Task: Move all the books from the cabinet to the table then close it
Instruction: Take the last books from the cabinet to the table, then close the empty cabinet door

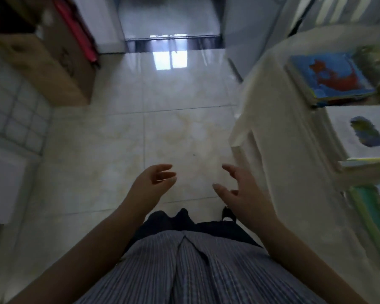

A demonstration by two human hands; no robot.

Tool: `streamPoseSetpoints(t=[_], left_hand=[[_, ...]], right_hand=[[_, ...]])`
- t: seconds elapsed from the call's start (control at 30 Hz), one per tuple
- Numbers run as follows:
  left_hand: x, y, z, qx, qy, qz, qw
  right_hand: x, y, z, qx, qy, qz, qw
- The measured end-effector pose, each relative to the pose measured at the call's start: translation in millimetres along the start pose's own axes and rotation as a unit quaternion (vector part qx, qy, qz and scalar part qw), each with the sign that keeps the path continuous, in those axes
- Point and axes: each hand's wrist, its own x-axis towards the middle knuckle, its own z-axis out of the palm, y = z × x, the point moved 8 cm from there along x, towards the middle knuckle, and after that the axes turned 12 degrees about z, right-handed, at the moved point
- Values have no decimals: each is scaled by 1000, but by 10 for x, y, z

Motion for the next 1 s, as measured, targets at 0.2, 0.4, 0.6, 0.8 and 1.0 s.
streamPoseSetpoints(t=[0.2,0.4,0.6,0.8,1.0], left_hand=[[-516,-429,-739,-76,147,-43,985],[-1043,-722,-1297,-140,305,-71,939],[-1696,-918,-1581,-195,464,-109,857],[-2478,-1010,-1627,-219,607,-137,751],[-3082,-1023,-1634,-226,690,-125,676]], right_hand=[[77,-650,686,-65,-106,-86,989],[170,-1230,1351,-126,-210,-172,954],[80,-1702,2023,-193,-328,-236,894],[-334,-2045,2704,-237,-441,-306,810],[-972,-2320,3176,-248,-502,-371,741]])
